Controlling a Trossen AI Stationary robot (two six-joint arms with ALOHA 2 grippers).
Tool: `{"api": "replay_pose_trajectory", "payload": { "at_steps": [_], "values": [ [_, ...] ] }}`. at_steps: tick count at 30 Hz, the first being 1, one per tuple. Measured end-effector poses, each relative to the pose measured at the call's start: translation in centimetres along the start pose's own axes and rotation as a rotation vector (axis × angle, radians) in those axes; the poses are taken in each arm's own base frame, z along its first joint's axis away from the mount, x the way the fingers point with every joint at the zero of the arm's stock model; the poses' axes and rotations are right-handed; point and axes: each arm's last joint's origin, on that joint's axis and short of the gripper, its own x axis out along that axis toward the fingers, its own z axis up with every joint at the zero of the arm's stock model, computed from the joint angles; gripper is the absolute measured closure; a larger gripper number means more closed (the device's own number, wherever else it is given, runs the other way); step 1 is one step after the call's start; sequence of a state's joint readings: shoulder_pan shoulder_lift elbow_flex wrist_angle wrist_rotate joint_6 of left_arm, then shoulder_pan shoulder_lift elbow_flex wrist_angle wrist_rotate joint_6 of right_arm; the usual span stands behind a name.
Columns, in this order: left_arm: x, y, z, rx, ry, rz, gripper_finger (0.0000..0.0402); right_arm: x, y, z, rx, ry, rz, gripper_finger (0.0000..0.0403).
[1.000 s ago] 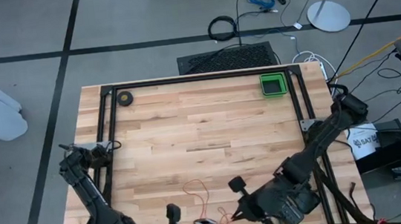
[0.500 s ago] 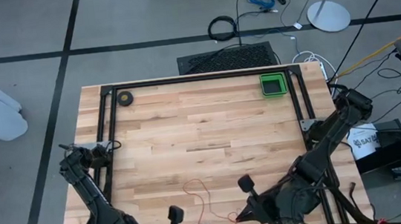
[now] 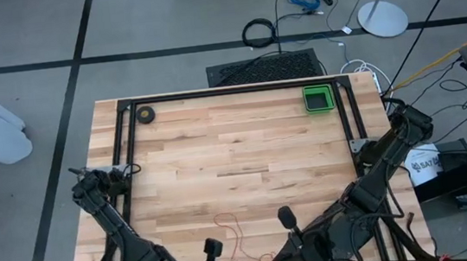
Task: Coil cords
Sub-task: Coil the red wire on the black spool
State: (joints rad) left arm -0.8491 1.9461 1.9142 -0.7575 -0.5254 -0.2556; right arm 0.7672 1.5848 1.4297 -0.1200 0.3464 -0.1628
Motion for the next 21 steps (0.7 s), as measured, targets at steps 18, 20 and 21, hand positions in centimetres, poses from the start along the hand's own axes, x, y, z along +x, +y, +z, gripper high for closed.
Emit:
{"api": "replay_pose_trajectory", "payload": {
  "at_steps": [18, 20, 21],
  "values": [
    [3.0, 0.6, 1.6, 0.133, -0.136, -0.187, 0.0393, 3.7, -0.5, -1.4, -0.044, -0.04, -0.048, 0.0403],
    [2.9, 0.4, 1.8, 0.166, -0.168, -0.186, 0.0393, 3.9, -0.7, -1.7, -0.033, -0.031, -0.049, 0.0403],
    [2.8, 0.3, 1.9, 0.184, -0.181, -0.187, 0.0393, 4.1, -0.8, -1.7, -0.024, -0.03, -0.054, 0.0403]
  ]
}}
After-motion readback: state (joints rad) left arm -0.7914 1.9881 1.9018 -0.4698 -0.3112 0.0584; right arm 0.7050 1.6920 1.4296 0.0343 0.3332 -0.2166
